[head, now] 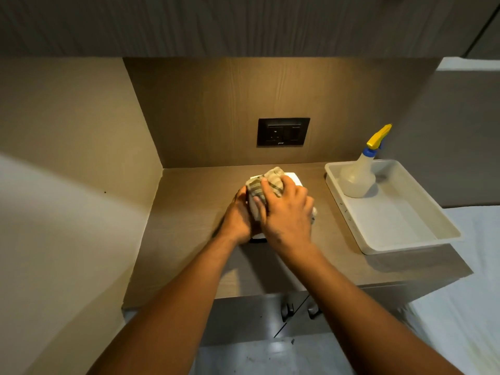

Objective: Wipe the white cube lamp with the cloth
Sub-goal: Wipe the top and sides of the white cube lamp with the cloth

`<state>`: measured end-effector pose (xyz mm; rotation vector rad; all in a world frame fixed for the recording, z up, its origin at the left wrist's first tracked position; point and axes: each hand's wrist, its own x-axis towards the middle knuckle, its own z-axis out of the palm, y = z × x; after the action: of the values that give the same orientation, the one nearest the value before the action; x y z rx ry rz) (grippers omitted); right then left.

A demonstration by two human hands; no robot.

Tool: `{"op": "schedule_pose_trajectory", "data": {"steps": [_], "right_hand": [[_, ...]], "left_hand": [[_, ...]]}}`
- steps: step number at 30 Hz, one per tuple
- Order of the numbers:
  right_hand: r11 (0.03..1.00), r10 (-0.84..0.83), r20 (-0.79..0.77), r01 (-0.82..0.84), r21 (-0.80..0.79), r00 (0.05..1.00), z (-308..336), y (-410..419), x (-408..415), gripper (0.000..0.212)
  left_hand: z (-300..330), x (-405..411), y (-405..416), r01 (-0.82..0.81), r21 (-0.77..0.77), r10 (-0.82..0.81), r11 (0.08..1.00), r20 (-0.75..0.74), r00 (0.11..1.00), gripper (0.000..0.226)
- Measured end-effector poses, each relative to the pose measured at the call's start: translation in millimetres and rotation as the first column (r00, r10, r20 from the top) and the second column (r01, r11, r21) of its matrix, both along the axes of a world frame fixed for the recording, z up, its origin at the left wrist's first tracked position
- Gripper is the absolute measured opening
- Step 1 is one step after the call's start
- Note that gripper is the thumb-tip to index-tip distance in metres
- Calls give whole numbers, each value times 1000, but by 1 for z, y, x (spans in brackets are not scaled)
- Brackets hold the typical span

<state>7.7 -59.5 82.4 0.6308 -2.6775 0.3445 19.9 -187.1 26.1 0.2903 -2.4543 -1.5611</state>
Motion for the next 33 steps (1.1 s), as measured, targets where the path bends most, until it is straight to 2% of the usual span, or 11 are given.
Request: {"op": "schedule_pose_trajectory", "data": {"steps": [4, 6, 9, 11, 17, 20, 24, 28, 29, 30, 33], "right_hand": [[999, 37, 26, -37, 23, 999, 2, -15, 15, 52], [1000, 21, 51, -20, -15, 998, 4, -5, 7, 51], [994, -71, 132, 81, -69, 989, 9, 17, -19, 52], [991, -102, 169, 115, -65, 980, 12, 22, -38, 53], [991, -110, 213, 90, 99, 971, 29, -6, -74, 51], [986, -50, 163, 22, 164, 985, 35, -23, -65, 51], [983, 93, 66, -102, 152, 993, 27, -37, -27, 52], [986, 99, 43, -104, 131, 994, 22, -17, -21, 52], [989, 73, 53, -79, 125, 996, 21, -7, -27, 52], [992, 38, 73, -47, 119, 997, 21, 2, -35, 53], [990, -80, 167, 59, 128, 983, 27, 14, -59, 53]], "left_hand": [[2, 6, 2, 74, 327, -49, 942, -82, 995, 44], [7, 5, 4, -65, 199, 67, 978, -4, 998, 31], [-5, 3, -3, 7, -71, -4, 997, 44, 999, 99], [-2, 5, 0, -19, -5, 19, 1000, 59, 998, 121], [1, 6, 0, -30, 6, 30, 1000, 28, 999, 125], [4, 4, 0, -31, 38, 30, 999, 34, 999, 112], [4, 5, 2, 48, 243, -22, 969, -106, 994, 21], [10, 8, 5, 8, 450, -42, 893, 65, 997, 33], [13, 11, 4, -5, 226, -10, 974, 66, 998, 36], [10, 9, 0, 3, 10, -4, 1000, 62, 998, 65], [-1, 8, -1, -13, -78, 20, 997, 93, 996, 126]]}}
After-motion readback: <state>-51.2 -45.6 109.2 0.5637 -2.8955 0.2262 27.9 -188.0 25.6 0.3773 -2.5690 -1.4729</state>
